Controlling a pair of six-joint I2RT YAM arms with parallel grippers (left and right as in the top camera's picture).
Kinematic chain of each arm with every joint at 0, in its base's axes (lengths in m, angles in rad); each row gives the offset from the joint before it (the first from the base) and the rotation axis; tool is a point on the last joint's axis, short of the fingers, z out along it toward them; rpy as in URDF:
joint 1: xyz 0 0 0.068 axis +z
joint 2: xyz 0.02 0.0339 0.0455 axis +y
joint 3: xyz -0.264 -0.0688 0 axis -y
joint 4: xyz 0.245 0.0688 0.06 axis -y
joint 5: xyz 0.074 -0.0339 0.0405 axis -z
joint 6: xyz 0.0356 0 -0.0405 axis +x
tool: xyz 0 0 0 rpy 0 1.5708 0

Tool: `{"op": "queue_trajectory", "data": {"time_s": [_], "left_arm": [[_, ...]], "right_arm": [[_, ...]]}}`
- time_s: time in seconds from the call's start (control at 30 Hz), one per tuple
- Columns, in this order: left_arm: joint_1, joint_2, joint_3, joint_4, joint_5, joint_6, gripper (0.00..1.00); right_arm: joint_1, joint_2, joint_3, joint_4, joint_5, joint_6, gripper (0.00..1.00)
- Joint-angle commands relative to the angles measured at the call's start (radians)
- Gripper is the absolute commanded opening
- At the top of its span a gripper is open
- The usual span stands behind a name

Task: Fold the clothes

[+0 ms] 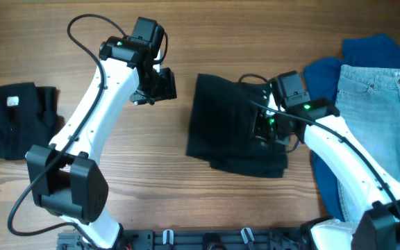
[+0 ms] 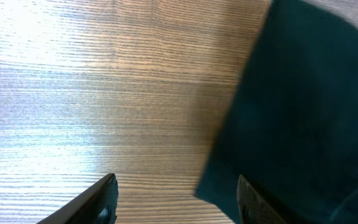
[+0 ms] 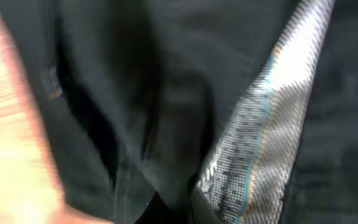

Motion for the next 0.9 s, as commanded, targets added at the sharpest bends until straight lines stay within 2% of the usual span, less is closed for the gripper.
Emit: {"op": "queue_trajectory", "data": {"time_s": [0.0,0.1,0.17,0.3,0.37,0.5,0.7,0.73,0.83,0.87], "left_arm": [[0.002,0.006,-0.006,0.001,0.009,0.013,0.62],[0.002,0.006,-0.006,0.001,0.009,0.012,0.62],[0.003,0.006,-0.006,0.001,0.009,0.013,0.63],[0.0,0.006,-0.006,-0.001,0.009,0.013,0.66],[0.0,0.006,-0.006,0.0,0.01,0.013,0.66],[-0.006,0.006,-0.006,0.004,0.051,0.013,0.65],[-0.018,0.006,-0.011,0.02,0.054,0.013,0.65],[-0.018,0.006,-0.011,0.022,0.054,0.013,0.65],[-0.018,0.006,-0.011,0.022,0.054,0.013,0.66],[-0.018,0.006,-0.011,0.022,0.054,0.013,0.66]], "right_arm": [[-0.005,0.069,0.0,-0.078,0.313,0.137,0.04],[-0.004,0.127,-0.031,-0.066,0.297,0.14,0.07],[-0.005,0.18,-0.038,-0.048,0.29,0.139,0.17],[-0.005,0.18,-0.024,0.003,0.227,0.026,0.18],[-0.005,0.162,0.008,-0.01,0.219,-0.012,0.18],[-0.034,0.076,0.092,-0.096,0.309,-0.024,0.04],[-0.097,-0.074,0.162,-0.195,0.425,-0.024,0.05],[-0.108,-0.099,0.162,-0.209,0.428,-0.022,0.06],[-0.126,-0.105,0.158,-0.251,0.429,0.029,0.34],[-0.131,-0.098,0.156,-0.258,0.429,0.029,0.47]]}}
